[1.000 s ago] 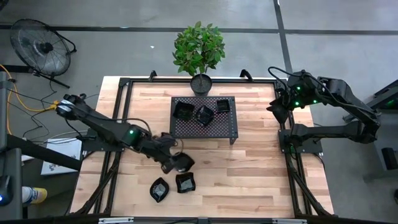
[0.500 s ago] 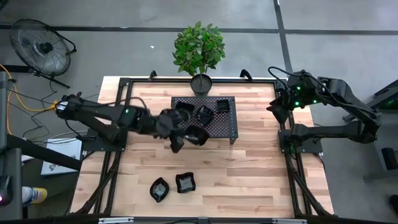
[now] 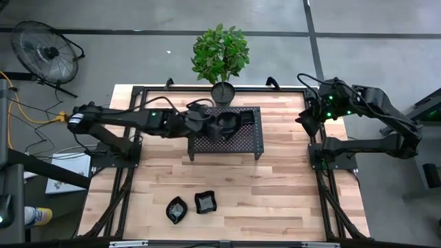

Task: Pick & Place Mini shaped plates
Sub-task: Stack the black leaf-shaped plate on top of the other black leaf-shaped plates on the shelf

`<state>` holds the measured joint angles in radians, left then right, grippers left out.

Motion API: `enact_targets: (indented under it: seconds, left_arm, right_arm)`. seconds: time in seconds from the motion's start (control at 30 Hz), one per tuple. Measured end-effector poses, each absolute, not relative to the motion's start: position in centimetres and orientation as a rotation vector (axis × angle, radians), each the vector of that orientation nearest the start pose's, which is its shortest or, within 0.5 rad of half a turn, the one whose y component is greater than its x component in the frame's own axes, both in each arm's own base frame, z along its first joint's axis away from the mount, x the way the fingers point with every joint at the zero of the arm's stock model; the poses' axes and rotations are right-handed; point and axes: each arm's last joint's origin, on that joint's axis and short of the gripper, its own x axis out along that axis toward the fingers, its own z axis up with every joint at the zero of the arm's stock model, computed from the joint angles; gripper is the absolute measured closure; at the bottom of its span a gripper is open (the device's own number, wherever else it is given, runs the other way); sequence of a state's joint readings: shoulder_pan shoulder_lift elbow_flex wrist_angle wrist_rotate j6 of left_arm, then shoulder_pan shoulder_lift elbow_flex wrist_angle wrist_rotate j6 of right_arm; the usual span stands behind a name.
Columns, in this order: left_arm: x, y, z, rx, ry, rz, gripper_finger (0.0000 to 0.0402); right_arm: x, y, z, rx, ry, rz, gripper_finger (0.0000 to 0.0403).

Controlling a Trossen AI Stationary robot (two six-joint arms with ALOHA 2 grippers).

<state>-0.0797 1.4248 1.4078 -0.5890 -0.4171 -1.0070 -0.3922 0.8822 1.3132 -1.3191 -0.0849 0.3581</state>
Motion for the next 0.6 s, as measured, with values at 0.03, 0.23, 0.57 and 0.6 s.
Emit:
enact_targets:
  seconds: [0.03, 0.23, 0.57, 0.6]
  left_arm:
    - [31.0, -1.2, 36.6, -0.857, 0.335, 0.585, 0.0401]
    - [33.9, -1.5, 35.5, -0.981, 0.225, 0.571, 0.0401]
    - [34.4, -3.0, 34.8, -1.0, 0.101, 0.703, 0.0401]
    - [34.4, -3.1, 34.9, -0.991, 0.097, 0.705, 0.0401]
  right_arm:
    - [10.3, -4.0, 38.9, 0.543, 0.811, -0.441, 0.0249]
    - [10.3, -4.0, 38.9, 0.544, 0.811, -0.441, 0.0249]
    - [10.9, -4.2, 39.4, 0.567, 0.725, -0.432, 0.0249]
    - [11.1, -4.2, 39.7, 0.567, 0.697, -0.412, 0.0249]
